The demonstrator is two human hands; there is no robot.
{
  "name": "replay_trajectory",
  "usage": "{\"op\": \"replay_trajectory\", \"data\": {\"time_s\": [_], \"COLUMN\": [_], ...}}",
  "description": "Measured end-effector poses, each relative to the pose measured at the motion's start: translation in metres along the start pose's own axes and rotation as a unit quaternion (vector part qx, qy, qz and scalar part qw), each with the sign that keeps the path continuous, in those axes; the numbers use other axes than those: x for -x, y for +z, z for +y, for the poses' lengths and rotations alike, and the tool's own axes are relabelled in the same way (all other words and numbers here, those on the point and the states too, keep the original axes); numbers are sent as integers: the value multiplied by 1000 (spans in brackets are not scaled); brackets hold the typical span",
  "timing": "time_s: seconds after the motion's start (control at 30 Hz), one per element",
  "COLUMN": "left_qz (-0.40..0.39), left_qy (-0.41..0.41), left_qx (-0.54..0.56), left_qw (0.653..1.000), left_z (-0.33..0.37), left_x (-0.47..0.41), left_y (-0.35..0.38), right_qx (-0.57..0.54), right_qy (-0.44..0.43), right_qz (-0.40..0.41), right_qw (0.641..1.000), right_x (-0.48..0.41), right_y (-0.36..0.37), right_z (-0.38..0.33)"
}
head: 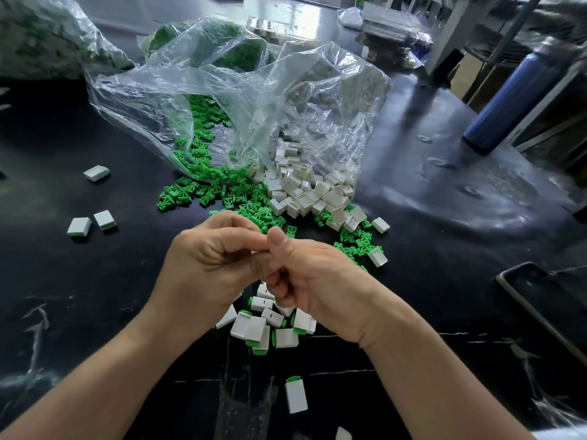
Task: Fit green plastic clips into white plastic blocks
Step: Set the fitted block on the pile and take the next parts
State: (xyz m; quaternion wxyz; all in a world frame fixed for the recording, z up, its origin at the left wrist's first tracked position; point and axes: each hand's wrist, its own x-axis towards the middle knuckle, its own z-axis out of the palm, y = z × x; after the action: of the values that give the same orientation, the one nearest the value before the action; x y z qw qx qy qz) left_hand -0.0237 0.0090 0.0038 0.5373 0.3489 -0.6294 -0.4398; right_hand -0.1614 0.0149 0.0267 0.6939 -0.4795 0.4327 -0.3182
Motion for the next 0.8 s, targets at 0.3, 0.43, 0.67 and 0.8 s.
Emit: {"op": "replay_trajectory", "data": {"time_s": [0.3,0.43,0.67,0.8], "left_qz": [-6,8,21,31], "left_qy": [29,37,60,70], "left_qx": [-30,-47,-77,-63], "left_qw": [999,998,995,995], "left_z": [-2,-2,0,1], "left_x": [1,3,5,6], "left_y": [-4,-1,2,3], "right_qx": [41,46,10,-7], "right_qy": [-19,-26,-36,-12], "right_qz": [8,17,5,-42], "right_qw": [999,998,999,999], "right_x": [4,3,0,1], "right_y": [4,6,5,-2], "right_z": [-3,0,4,-1]}}
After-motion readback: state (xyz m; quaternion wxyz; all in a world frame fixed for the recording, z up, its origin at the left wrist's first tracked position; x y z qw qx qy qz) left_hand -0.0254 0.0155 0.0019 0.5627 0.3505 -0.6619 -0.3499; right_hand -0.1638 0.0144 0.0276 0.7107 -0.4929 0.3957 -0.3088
